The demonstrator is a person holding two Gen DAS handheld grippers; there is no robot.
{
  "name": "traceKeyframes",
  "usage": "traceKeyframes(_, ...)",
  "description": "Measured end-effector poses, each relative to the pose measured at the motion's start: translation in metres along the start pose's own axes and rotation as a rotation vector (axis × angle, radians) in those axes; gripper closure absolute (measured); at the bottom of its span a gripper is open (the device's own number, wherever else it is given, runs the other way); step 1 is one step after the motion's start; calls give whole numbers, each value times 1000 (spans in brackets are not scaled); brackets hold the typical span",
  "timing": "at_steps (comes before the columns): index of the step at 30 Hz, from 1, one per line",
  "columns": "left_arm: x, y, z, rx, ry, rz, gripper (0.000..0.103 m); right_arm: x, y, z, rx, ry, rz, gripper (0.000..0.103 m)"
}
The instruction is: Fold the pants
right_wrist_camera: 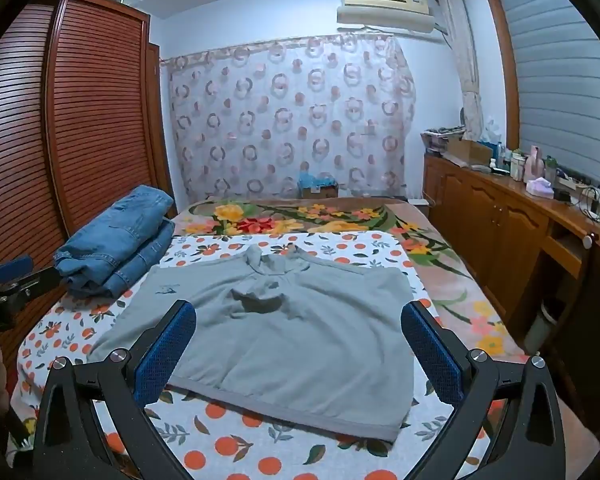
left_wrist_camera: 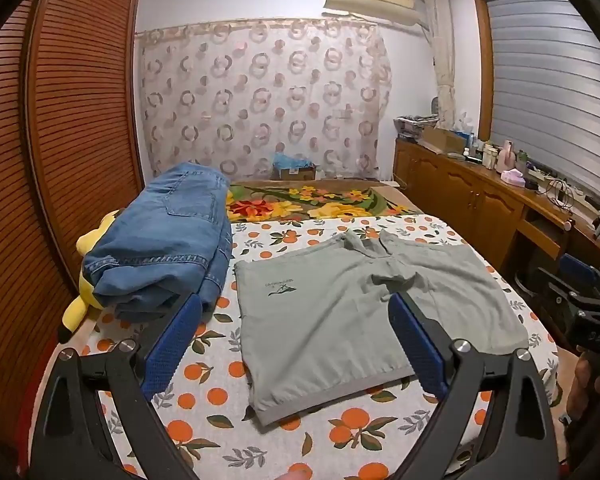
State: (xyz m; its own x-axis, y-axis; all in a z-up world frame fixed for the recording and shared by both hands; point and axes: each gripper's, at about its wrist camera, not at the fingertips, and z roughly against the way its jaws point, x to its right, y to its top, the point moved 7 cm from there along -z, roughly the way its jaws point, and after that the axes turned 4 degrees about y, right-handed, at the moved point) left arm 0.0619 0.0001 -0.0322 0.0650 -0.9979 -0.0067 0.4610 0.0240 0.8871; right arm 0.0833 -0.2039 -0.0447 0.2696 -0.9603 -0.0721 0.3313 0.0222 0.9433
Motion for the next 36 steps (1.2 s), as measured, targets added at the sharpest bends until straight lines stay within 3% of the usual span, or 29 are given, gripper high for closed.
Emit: traceKeyframes(36,-5,-3,1,2,10,-2,8,-3,-1,10,8,13,7,1)
